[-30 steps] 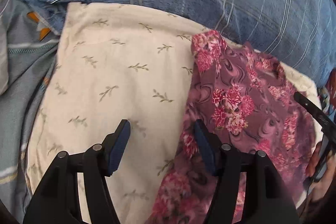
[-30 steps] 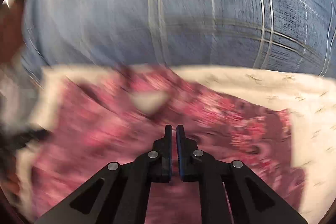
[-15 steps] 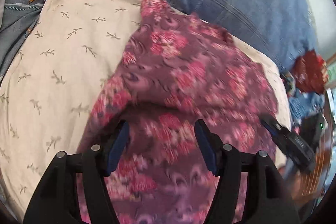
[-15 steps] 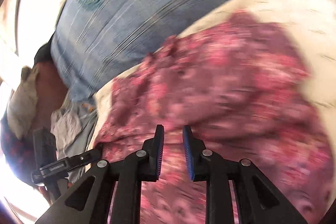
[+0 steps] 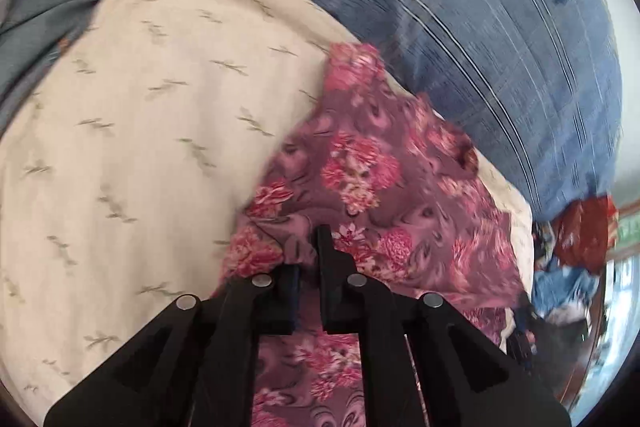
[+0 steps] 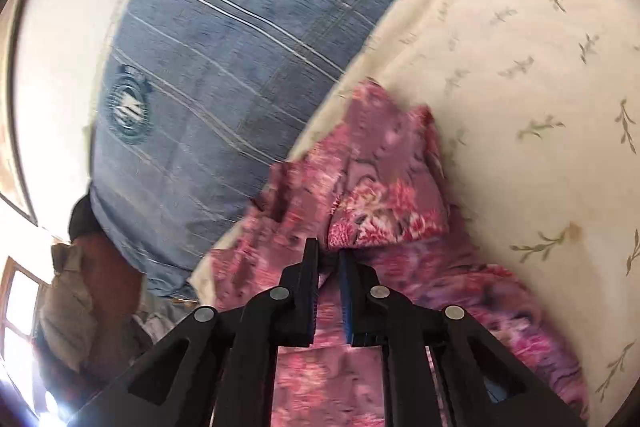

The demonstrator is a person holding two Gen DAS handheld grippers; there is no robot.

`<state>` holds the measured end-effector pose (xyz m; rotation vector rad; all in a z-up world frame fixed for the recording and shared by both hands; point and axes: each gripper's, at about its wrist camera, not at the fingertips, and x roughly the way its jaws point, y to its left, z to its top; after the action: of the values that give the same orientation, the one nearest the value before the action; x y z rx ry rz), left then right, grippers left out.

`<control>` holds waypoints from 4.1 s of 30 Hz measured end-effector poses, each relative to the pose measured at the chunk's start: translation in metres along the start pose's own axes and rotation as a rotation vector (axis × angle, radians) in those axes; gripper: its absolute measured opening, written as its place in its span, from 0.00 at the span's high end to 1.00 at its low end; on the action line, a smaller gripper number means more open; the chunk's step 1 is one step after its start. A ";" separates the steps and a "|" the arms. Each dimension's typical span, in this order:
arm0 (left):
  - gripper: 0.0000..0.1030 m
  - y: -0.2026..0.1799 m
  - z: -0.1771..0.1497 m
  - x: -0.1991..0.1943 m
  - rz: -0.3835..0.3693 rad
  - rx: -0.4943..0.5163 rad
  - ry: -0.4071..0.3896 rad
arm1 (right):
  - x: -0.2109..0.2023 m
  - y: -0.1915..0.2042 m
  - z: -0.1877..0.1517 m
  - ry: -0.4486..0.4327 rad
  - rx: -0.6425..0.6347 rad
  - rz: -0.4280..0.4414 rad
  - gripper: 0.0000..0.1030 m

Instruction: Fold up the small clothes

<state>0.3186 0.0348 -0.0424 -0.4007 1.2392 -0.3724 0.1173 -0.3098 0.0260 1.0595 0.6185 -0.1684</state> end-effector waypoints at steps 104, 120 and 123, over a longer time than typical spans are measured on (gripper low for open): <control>0.96 0.079 -0.182 -0.144 -0.352 0.275 0.239 | -0.182 -0.022 -0.125 0.271 -0.341 0.219 0.97; 0.83 0.061 -0.125 -0.098 -0.227 0.250 0.268 | -0.144 -0.013 -0.101 0.370 -0.346 -0.005 0.58; 0.45 0.061 -0.128 -0.094 -0.247 0.243 0.299 | -0.142 -0.002 -0.123 0.362 -0.485 -0.096 0.47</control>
<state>0.1727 0.1217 -0.0287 -0.2959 1.4181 -0.8090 -0.0482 -0.2281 0.0605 0.5912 0.9807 0.0931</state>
